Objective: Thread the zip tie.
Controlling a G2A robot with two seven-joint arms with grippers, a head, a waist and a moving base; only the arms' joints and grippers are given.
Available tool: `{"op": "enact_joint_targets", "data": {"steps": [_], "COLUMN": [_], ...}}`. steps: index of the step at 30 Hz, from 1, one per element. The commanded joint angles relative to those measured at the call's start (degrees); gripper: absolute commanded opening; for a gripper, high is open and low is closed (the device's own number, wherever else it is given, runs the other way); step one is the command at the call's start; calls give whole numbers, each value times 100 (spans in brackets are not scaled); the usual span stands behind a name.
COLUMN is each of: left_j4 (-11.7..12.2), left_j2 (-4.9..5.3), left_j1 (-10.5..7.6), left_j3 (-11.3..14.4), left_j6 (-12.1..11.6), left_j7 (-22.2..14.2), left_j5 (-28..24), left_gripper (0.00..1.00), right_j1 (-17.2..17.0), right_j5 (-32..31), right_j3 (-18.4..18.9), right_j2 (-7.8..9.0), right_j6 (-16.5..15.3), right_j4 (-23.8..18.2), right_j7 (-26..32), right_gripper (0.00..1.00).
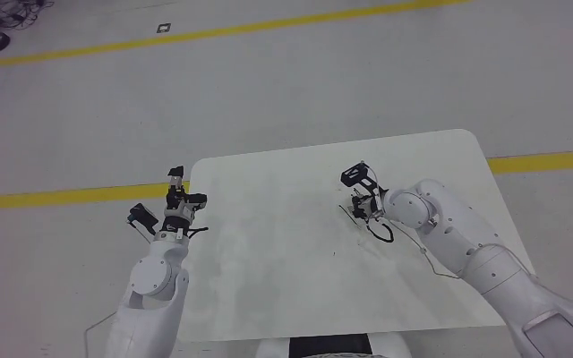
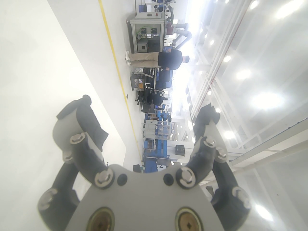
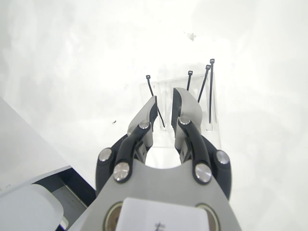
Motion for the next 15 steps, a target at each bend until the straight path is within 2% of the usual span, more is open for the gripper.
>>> {"op": "enact_joint_targets", "data": {"steps": [1,7,15], "left_j4": [0,0,0], "left_j2": [0,0,0], "left_j1": [0,0,0], "left_j3": [0,0,0], "left_j6": [0,0,0], "left_j7": [0,0,0], "left_j5": [0,0,0], "left_gripper": [100,100,100], "right_j1": [-4,-89,-177], "right_j5": [-4,-95,-206], "right_j3": [6,129,206], "right_j2": [-3,32,55], "right_j6": [-8,-8,79], "right_j4": [6,-121,-169], "right_j7": [-20,-30,79], "right_gripper": [17,24,22]}}
